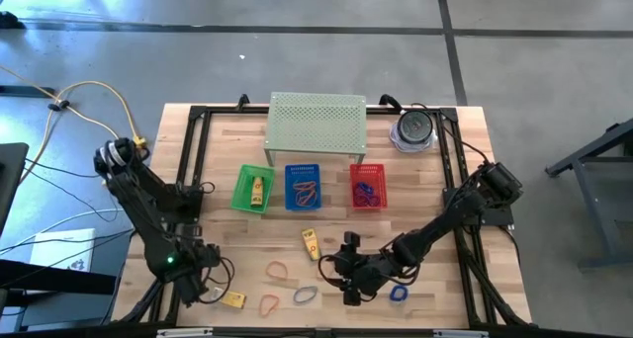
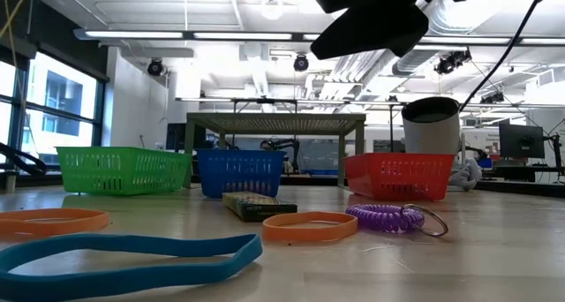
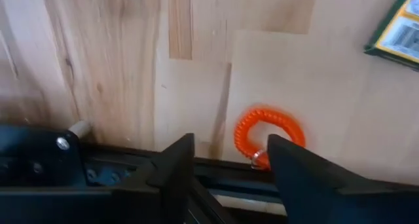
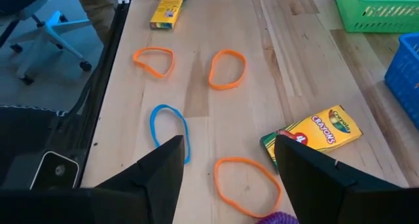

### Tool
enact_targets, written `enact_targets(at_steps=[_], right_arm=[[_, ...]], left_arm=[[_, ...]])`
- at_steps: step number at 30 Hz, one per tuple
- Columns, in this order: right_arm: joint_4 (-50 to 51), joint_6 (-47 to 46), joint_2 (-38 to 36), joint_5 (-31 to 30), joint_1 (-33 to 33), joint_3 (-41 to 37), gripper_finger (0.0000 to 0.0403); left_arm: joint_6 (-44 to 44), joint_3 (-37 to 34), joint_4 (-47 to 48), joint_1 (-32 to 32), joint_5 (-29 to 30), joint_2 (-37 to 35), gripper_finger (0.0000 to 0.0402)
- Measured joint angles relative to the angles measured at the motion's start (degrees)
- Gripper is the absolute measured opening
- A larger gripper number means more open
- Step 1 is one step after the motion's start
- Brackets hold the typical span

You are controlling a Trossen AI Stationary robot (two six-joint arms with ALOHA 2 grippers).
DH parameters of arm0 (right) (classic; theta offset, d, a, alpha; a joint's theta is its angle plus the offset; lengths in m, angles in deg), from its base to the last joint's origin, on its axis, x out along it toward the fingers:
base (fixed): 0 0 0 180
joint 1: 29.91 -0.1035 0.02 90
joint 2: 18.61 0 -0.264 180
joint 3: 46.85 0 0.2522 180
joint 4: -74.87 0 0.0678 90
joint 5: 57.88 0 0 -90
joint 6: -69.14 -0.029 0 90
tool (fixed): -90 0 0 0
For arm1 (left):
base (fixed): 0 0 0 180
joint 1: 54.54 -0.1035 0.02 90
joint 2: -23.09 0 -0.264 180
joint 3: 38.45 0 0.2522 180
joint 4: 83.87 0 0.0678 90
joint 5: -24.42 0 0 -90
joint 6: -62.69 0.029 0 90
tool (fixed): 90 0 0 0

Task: Pick & Place Office Desk Supplies
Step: Put the orange spring keychain into the red bin

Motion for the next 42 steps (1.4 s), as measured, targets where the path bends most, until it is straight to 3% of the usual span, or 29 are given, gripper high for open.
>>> enact_targets(at_steps=[9,14,27,42], right_arm=[[0.0,0.2,0.0,0.0,0.0,0.0,0.0226],[0.1,0.2,0.0,0.0,0.0,0.0,0.0226],[0.1,0.1,0.0,0.0,0.0,0.0,0.0226],[0.0,0.0,0.0,0.0,0.0,0.0,0.0226]], left_arm=[[3.2,0.0,0.4,0.0,-0.5,5.8,0.0256],[4.5,0.0,0.4,0.0,-2.4,7.0,0.0258],[-6.4,0.0,0.7,1.4,-2.4,7.0,0.0258],[-0.8,0.0,0.4,6.4,3.2,7.0,0.0258]])
